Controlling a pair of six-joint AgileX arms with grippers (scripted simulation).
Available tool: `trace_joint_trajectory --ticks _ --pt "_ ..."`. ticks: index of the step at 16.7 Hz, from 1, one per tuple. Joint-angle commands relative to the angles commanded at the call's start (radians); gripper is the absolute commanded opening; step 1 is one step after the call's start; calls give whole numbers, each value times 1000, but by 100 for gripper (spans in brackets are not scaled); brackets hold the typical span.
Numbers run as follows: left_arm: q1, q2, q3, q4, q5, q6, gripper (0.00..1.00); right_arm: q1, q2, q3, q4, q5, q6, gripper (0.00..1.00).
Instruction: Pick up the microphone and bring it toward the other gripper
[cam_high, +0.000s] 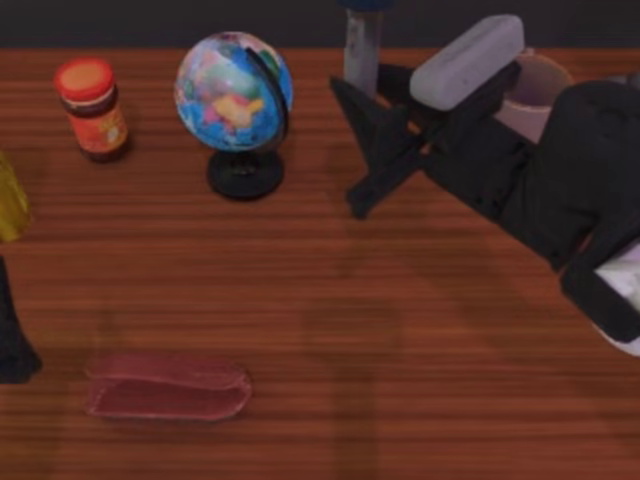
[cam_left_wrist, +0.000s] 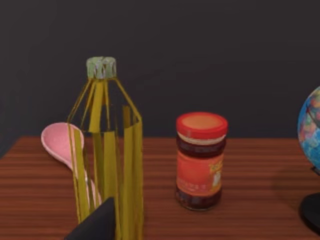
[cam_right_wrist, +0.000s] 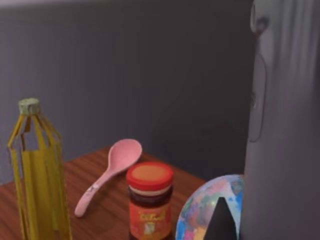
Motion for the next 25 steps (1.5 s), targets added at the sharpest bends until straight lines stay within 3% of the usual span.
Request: trace_joint_trajectory --ticks 11,15,25 --pt "-20 35 26 18 17 0 100 0 0 0 0 0 0 0" --pt "-107 228 150 103 93 2 100 0 0 0 0 0 0 0" --pt "-394 964 545 368 342 6 100 0 0 0 0 0 0 0"
